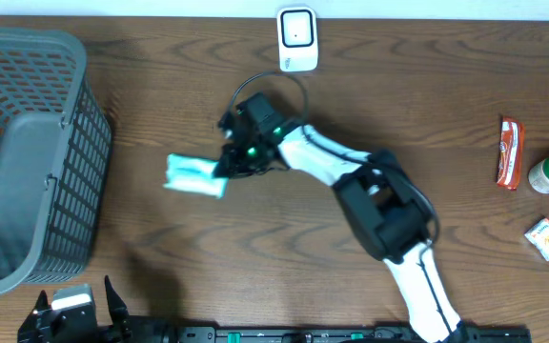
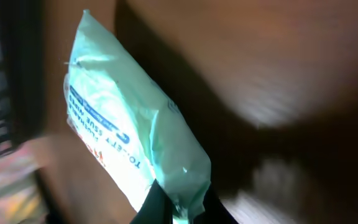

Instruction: Scan the item barcode

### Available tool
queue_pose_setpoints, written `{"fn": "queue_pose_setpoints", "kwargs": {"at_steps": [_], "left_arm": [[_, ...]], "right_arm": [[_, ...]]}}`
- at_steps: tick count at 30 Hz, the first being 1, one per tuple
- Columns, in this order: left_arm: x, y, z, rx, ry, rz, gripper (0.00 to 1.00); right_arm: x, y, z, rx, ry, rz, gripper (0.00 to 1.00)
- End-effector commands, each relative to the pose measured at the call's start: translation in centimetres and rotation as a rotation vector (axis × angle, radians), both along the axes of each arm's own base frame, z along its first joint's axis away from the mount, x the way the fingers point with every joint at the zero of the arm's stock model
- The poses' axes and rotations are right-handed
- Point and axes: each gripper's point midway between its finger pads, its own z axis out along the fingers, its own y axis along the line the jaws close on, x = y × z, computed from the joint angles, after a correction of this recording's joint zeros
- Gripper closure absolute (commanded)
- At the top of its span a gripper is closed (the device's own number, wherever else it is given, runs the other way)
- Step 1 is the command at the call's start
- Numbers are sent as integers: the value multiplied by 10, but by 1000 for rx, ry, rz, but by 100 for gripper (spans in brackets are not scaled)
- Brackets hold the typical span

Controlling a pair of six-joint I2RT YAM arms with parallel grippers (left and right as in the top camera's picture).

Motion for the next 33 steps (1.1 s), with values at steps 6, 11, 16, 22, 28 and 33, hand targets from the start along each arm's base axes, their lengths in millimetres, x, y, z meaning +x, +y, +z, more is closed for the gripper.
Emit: {"fn": "queue_pose_setpoints", "kwargs": {"at_steps": [6, 11, 16, 22, 28, 33], "left_arm": [[-1, 0, 1, 0, -10, 1, 16], [-1, 0, 1, 0, -10, 1, 16], [0, -6, 1, -13, -9, -31, 16], [1, -9, 0, -19, -8, -47, 16], [1, -9, 0, -19, -8, -47, 16], [1, -9, 0, -20, -8, -47, 16]], "right_arm": [[60, -145, 163, -674, -743, -228, 98], [26, -170, 196, -939, -873, -157, 98], [0, -188, 178, -1208, -907, -144, 99], [-33, -172, 106, -1308, -875, -4, 98], [-83, -135, 36, -1288, -801, 189, 98], [-144, -90, 0, -1149, -739, 311, 66]]}}
